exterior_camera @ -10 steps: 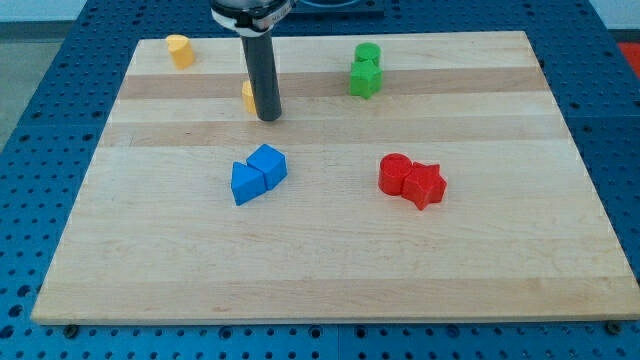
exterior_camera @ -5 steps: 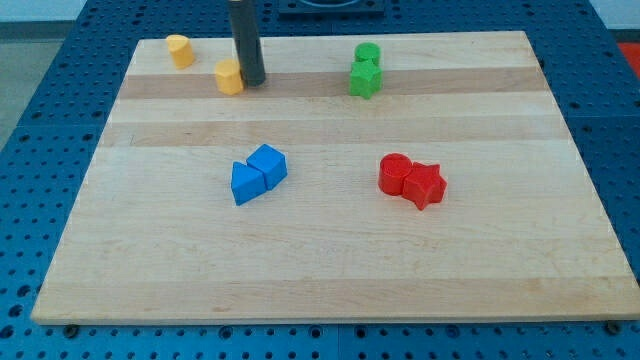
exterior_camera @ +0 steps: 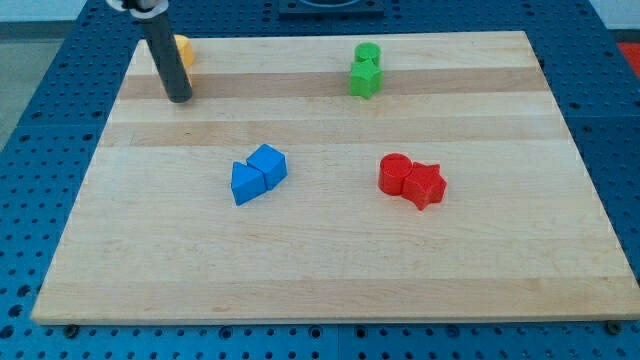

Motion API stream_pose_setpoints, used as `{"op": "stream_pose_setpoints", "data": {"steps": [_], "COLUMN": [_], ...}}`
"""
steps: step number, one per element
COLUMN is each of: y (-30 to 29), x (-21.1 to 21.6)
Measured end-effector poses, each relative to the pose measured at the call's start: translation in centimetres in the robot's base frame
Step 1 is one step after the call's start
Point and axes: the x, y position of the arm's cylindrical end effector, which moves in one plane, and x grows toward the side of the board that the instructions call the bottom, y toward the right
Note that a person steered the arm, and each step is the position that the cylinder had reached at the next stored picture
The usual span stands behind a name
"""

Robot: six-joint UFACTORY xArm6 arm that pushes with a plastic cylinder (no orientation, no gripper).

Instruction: Push the hexagon below the heart

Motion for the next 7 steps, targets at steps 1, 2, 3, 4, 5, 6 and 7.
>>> {"op": "stream_pose_setpoints", "data": {"steps": [1,2,3,4,5,6,7], "y": [-1.2,-1.2,-0.4,0.3,0.4,0.4,0.6], "x": [0.1,0.1,-0.1,-1.0,-2.1,-2.6,-1.8]}}
